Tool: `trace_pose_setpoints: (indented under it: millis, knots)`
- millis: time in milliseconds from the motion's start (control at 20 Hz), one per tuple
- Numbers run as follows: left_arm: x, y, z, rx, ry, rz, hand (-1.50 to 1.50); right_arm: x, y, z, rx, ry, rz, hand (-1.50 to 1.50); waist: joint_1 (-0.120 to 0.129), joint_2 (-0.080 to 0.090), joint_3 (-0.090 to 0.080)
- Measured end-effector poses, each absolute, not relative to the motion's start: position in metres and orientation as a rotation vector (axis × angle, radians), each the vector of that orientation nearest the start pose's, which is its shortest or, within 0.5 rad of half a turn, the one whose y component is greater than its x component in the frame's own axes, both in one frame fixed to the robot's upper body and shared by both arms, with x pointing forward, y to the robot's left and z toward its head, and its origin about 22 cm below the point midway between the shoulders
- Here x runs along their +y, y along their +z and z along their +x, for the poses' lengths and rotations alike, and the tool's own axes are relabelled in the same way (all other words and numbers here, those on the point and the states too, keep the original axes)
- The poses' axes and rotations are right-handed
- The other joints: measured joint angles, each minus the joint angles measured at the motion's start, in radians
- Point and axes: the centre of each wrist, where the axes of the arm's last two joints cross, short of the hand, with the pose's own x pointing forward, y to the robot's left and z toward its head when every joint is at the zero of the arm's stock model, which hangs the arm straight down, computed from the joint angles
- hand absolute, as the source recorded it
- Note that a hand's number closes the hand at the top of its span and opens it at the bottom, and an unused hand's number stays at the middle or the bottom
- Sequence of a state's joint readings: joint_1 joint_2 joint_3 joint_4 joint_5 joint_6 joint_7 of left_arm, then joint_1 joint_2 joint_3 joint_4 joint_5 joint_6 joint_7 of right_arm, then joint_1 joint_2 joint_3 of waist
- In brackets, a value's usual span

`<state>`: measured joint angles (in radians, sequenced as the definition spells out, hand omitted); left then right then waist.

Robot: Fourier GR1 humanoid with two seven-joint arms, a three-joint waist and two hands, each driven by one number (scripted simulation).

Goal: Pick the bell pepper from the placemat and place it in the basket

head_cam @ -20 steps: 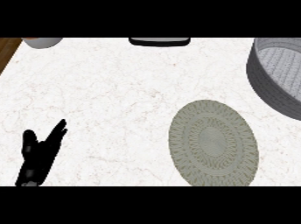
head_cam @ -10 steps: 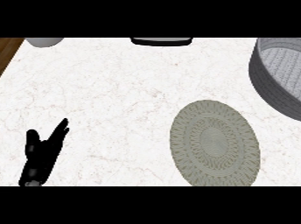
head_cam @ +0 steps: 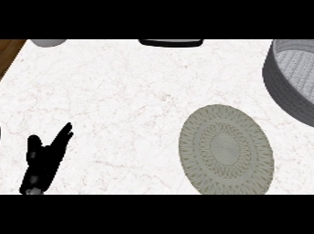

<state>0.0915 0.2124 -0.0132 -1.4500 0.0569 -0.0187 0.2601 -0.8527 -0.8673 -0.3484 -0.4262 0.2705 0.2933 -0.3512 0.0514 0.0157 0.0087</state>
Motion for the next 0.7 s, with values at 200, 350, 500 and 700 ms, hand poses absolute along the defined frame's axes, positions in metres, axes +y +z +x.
trace_pose_setpoints:
  millis: [200, 350, 500, 700]
  knots:
    - [0.283, -0.036, 0.217, -1.102, -0.084, 0.135, 0.0, -0.51, 0.181, 0.354, -1.57, 0.445, -0.732, -1.5, 0.005, 0.003, 0.001]
    - [0.286, -0.035, 0.216, -1.098, -0.084, 0.135, 0.0, -0.518, 0.179, 0.348, -1.589, 0.471, -0.767, -1.5, 0.005, 0.002, 0.001]
    - [0.284, -0.035, 0.218, -1.097, -0.084, 0.13, 0.0, -0.523, 0.182, 0.346, -1.612, 0.463, -0.777, -1.5, 0.008, 0.004, 0.002]
    - [0.287, -0.034, 0.217, -1.092, -0.083, 0.133, 0.0, -0.533, 0.187, 0.339, -1.653, 0.406, -0.762, -1.5, 0.006, 0.002, 0.002]
